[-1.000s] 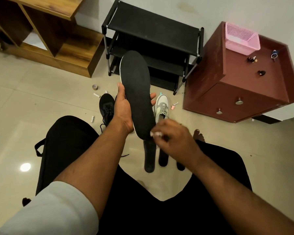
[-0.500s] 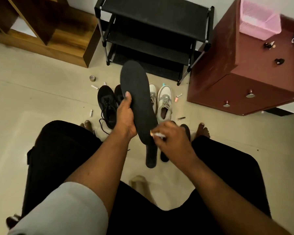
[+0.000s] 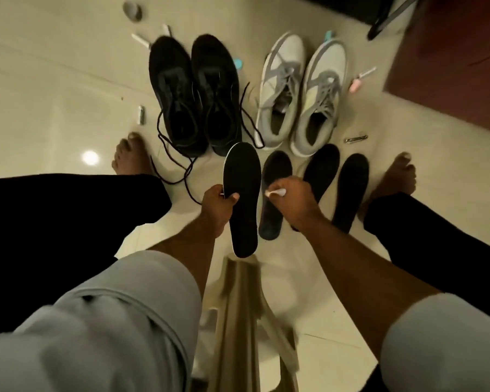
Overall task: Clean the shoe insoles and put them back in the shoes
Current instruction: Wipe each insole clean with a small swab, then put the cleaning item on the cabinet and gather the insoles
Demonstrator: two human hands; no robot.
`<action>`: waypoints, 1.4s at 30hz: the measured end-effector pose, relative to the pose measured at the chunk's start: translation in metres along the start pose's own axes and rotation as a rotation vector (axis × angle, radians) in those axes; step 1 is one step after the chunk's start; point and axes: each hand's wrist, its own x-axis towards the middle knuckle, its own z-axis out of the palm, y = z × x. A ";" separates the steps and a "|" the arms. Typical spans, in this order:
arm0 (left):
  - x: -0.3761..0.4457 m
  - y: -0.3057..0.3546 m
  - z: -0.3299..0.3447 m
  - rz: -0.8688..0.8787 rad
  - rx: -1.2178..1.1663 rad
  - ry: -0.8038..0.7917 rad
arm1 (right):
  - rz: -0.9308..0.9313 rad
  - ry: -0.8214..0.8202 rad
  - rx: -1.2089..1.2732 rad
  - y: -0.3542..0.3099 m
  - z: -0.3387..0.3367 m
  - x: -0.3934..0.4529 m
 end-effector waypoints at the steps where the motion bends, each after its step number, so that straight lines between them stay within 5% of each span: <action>1: 0.015 -0.010 0.003 -0.038 0.030 0.005 | 0.025 -0.028 -0.019 0.010 0.006 0.015; 11: 0.120 -0.037 0.023 -0.169 0.165 0.016 | -0.016 -0.097 -0.013 0.064 0.055 0.107; 19: 0.100 0.010 0.017 -0.239 0.642 0.068 | -0.026 -0.029 0.006 0.044 0.035 0.104; 25: 0.021 0.109 0.037 0.204 1.002 -0.062 | -0.132 0.133 -0.116 0.014 -0.055 0.054; 42: -0.248 0.391 0.225 1.201 1.071 0.062 | -0.372 0.908 0.021 -0.024 -0.457 -0.086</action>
